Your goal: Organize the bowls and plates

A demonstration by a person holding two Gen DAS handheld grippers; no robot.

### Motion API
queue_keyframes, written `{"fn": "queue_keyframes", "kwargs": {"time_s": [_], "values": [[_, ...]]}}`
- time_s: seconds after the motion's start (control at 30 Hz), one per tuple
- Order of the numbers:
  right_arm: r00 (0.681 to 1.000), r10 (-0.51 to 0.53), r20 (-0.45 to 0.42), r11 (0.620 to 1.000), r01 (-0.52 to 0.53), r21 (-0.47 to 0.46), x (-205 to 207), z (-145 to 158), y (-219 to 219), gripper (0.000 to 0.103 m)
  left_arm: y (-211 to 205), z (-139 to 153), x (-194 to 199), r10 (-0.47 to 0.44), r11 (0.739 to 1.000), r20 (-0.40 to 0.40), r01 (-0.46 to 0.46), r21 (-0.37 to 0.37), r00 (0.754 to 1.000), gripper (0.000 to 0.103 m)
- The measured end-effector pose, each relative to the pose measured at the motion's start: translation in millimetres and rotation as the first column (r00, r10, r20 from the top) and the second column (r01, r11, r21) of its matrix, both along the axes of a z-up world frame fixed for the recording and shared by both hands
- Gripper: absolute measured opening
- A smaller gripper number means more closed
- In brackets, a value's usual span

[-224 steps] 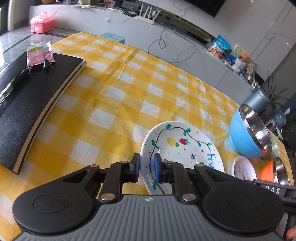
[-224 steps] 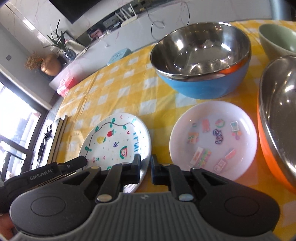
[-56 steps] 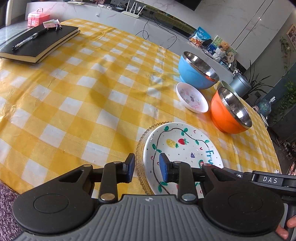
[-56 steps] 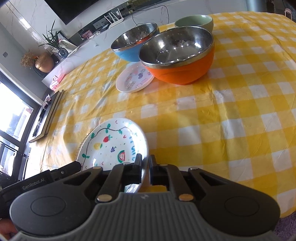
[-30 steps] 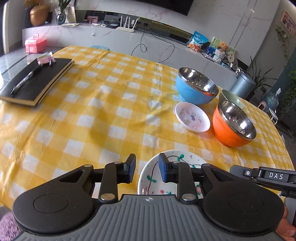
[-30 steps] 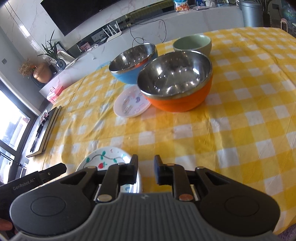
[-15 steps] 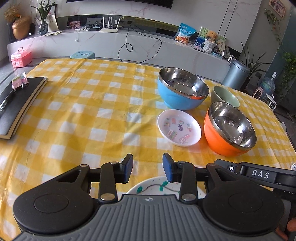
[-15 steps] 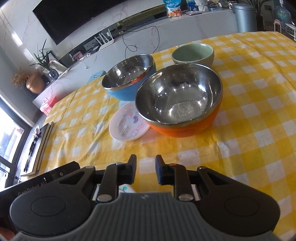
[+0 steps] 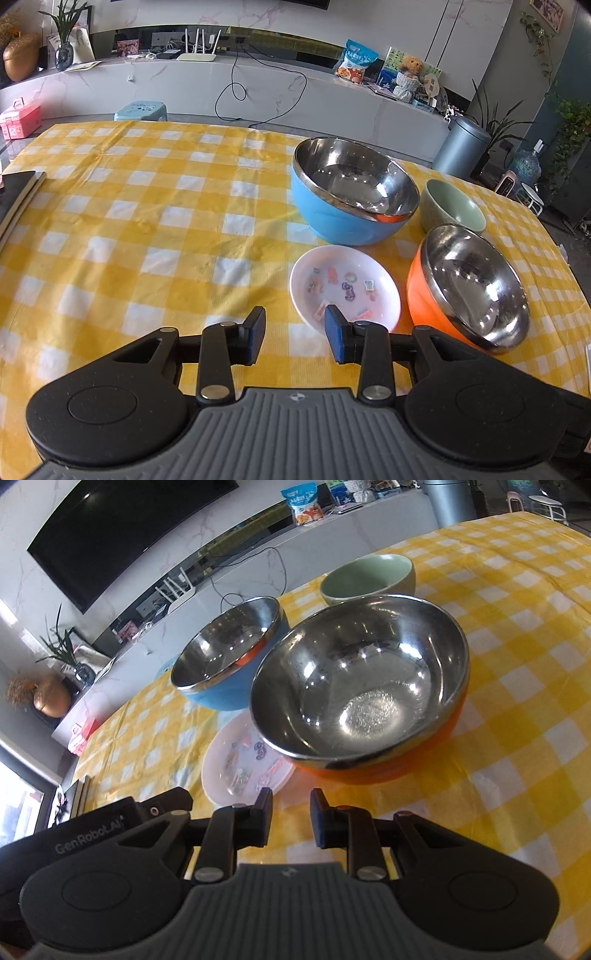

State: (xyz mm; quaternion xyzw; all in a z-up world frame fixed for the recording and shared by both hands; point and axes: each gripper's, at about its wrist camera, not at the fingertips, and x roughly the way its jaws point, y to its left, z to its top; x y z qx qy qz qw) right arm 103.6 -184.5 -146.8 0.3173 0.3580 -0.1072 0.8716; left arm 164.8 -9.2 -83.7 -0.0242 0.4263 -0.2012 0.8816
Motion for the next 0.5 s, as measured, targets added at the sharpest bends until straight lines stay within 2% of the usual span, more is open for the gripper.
{"fn": "queue_keyframes", "kwargs": {"time_s": [0.27, 0.43, 0.5], "values": [[0.998, -0.063, 0.000, 0.997, 0.063, 0.044, 18.9, -9.8, -1.2, 0.022, -4.4, -16.6, 22.5, -0.006, 1.000, -0.017, 0.007, 0.013, 1.000, 0.040], [0.997, -0.079, 0.001, 0.996, 0.079, 0.033, 23.6, -11.4, 0.7, 0.019, -7.3, -24.3, 28.9, -0.009, 1.000, -0.036, 0.009, 0.001, 0.999, 0.031], [0.997, -0.080, -0.004, 0.996, 0.080, 0.027, 25.2, -12.0, 1.2, 0.011, -10.0, -26.0, 29.7, -0.015, 1.000, -0.039, 0.015, -0.001, 0.999, 0.022]]}}
